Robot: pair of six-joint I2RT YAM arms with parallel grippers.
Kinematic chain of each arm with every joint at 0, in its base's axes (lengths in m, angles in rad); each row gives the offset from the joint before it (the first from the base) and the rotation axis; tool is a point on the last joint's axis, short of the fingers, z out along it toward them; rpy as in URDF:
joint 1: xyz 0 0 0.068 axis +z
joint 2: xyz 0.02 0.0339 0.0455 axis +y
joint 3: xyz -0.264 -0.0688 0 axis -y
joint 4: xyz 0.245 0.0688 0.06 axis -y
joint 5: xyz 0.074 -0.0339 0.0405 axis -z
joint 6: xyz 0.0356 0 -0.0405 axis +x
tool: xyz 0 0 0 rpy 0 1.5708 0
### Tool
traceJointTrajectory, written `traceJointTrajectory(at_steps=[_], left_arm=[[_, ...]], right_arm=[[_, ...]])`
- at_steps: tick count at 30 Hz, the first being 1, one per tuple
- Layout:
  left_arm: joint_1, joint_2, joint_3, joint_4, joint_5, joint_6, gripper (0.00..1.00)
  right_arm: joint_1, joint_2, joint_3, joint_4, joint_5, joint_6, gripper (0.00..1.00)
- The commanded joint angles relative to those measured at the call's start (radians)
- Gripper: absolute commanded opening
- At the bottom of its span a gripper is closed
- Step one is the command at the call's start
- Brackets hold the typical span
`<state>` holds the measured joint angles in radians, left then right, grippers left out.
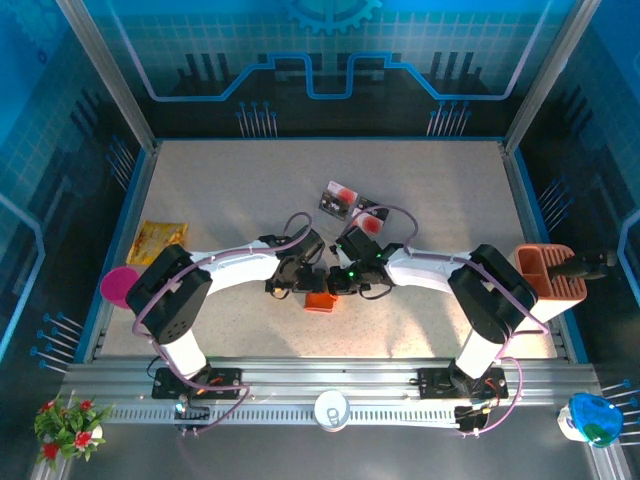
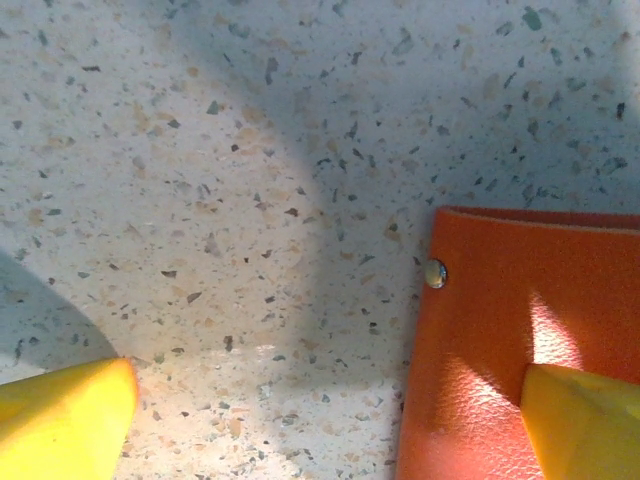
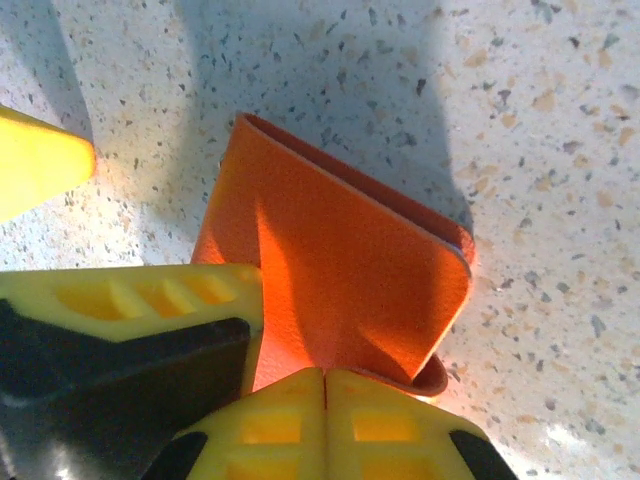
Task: Put the credit cards into the card holder
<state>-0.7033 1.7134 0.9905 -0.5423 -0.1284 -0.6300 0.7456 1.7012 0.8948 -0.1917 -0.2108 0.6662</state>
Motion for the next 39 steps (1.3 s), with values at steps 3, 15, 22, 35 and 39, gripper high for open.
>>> traceJointTrajectory(at_steps=[3,15,22,35,39], left_arm=[[-0.005,-0.043,0.005,-0.059,-0.027,-0.011,0.99],[-0.004,-0.074,-0.082,-0.037,-0.005,-0.023,0.99],[-0.005,-0.065,-0.123,-0.013,0.007,-0.025,0.99],[-0.006,-0.029,-0.152,0.014,0.006,-0.033,0.99],[-0.006,-0.026,-0.154,0.016,0.004,-0.033,0.99]], right_arm=[[0.013,0.055,-0.047,0.021,0.017,0.007,0.0],[0.03,0.055,-0.066,-0.012,0.062,-0.016,0.0],[0.055,0.035,-0.119,-0.001,0.107,-0.014,0.0],[0.107,0.01,-0.22,0.081,0.157,0.009,0.0],[0.128,-0.012,-0.253,0.098,0.179,0.013,0.0]])
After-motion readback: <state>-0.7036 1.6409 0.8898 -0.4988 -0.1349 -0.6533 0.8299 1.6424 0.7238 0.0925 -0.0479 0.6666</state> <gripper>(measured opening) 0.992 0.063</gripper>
